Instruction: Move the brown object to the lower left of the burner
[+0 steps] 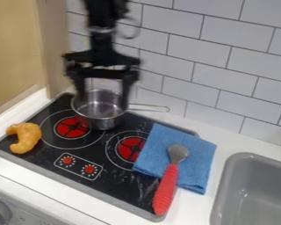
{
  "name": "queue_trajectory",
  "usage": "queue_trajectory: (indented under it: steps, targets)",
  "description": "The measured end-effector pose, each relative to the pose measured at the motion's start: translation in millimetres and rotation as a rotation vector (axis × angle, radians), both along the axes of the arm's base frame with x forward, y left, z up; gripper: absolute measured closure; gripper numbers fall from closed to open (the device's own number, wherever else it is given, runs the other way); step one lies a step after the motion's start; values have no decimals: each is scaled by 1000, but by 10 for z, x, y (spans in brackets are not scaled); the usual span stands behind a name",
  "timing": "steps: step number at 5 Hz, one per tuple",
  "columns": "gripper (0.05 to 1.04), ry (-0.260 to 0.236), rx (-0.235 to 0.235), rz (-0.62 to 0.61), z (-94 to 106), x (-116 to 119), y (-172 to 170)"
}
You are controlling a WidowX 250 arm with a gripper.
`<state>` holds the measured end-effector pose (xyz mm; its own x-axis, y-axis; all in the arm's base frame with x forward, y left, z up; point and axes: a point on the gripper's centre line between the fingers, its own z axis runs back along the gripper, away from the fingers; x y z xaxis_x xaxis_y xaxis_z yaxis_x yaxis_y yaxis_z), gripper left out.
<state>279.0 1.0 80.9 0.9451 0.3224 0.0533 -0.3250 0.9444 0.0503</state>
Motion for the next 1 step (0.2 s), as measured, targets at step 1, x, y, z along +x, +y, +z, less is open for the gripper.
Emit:
queue_trajectory:
  steps: [1]
  targets:
    - [84, 8, -4, -81, -14, 101, -198]
